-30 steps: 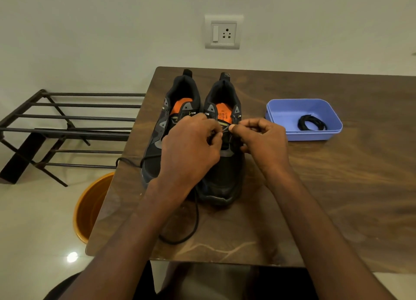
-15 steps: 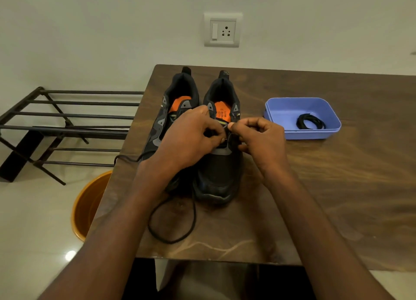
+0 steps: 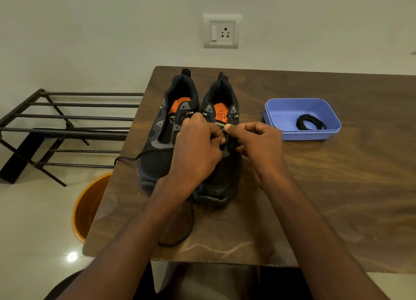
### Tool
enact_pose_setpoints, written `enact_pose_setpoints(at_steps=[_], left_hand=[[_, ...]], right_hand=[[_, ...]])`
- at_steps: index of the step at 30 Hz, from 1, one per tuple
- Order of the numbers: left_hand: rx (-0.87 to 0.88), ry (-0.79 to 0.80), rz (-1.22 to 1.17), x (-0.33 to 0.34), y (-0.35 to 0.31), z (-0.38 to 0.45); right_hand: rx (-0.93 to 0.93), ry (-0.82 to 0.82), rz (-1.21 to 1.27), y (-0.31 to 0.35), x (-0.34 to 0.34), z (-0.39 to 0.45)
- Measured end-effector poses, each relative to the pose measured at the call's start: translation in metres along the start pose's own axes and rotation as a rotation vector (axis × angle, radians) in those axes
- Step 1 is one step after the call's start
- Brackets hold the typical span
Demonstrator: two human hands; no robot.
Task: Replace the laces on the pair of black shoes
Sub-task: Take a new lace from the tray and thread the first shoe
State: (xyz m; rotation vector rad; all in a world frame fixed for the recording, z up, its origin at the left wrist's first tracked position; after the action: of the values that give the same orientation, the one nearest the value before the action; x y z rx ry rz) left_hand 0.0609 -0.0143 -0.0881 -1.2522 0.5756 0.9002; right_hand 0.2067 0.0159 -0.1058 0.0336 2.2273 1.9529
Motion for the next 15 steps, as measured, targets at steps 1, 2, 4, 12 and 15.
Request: enact_pose_setpoints(at_steps=[1, 2, 4, 12, 15], left_hand=[[-0.012, 0.004, -0.023, 0.002, 0.001, 0.000], [-0.019, 0.010, -0.038, 0.003, 0.001, 0.000], [-0.007, 0.013, -0.046, 0.001, 0.000, -0.002], [0.102, -0.068, -0.095, -0.029, 0.026, 0.002], [0.102, 0.000, -0.097, -0.029, 0.027, 0.001]], right_hand=[[-0.004, -0.004, 0.000, 0.000, 0.000, 0.000], [-0.007, -0.005, -0.003, 0.000, 0.001, -0.001], [-0.002, 0.005, 0.000, 0.000, 0.000, -0.002], [-0.112, 0.233, -0.192, 0.008, -0.019, -0.012], [-0.174, 0.196, -0.336, 0.009, -0.017, -0.014]])
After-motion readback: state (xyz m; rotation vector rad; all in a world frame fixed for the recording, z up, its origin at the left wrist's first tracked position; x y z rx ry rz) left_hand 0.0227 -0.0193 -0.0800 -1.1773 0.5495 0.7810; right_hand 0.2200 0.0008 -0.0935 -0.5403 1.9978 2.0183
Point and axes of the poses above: each hand's wrist, its own z-axis towards the middle knuckle, its own x-axis out of the palm, y = z × x, the point moved 3 cm from there along z, towards the middle knuckle, and after that the axes turned 1 degree about -x, right-handed, at the moved point
